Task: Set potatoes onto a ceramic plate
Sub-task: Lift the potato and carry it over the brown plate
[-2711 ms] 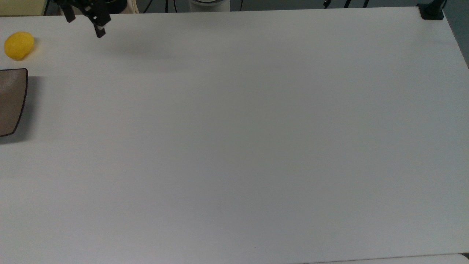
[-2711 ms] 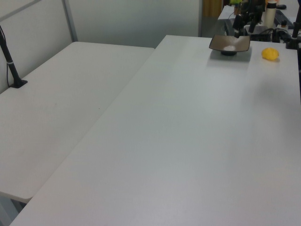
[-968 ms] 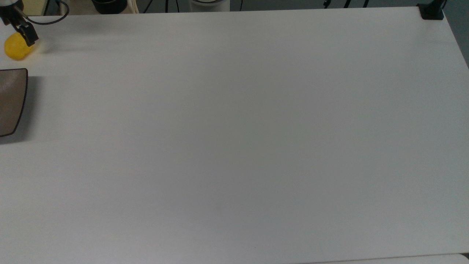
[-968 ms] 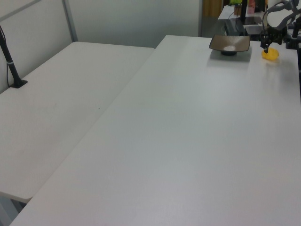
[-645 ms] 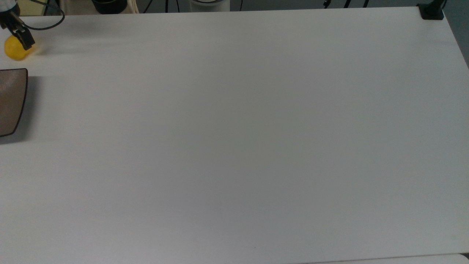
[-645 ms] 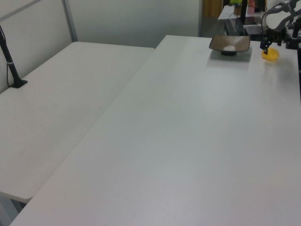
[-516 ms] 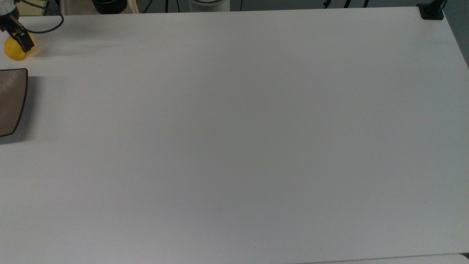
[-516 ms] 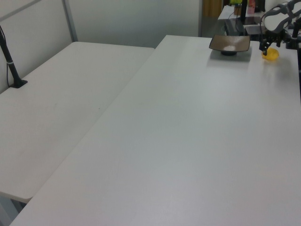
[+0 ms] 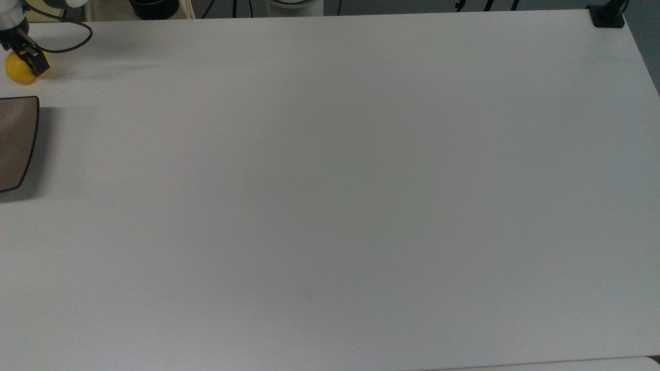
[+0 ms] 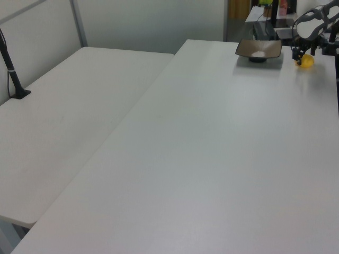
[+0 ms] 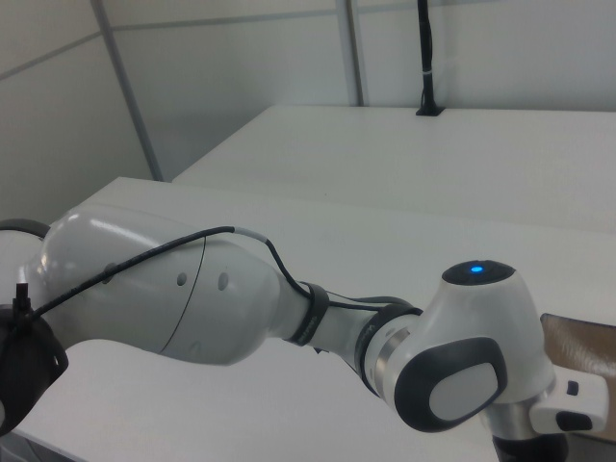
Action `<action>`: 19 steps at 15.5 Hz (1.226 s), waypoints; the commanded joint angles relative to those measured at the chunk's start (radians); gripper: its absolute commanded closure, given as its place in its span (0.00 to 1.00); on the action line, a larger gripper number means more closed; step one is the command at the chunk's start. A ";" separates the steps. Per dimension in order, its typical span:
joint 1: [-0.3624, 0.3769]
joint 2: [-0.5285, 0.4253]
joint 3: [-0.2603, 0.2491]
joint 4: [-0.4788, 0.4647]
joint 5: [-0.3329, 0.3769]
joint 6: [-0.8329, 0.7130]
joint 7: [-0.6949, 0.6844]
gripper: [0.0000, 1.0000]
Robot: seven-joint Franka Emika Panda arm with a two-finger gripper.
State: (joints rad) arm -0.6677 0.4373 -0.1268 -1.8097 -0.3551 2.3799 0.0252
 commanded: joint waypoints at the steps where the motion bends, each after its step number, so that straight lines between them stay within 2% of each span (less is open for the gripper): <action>1: -0.016 0.021 0.010 0.009 -0.031 0.012 -0.013 0.44; 3: -0.016 0.021 0.010 0.009 -0.031 0.012 -0.011 0.55; 4: -0.015 0.020 0.010 0.010 -0.031 0.012 -0.013 0.56; 9: -0.016 0.011 0.015 0.058 -0.012 0.005 0.004 0.55; 14: -0.016 0.008 0.042 0.105 0.027 0.007 0.064 0.55; 19: -0.015 0.009 0.067 0.191 0.160 0.009 0.090 0.54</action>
State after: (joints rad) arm -0.6742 0.4453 -0.0811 -1.6657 -0.2589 2.3799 0.0913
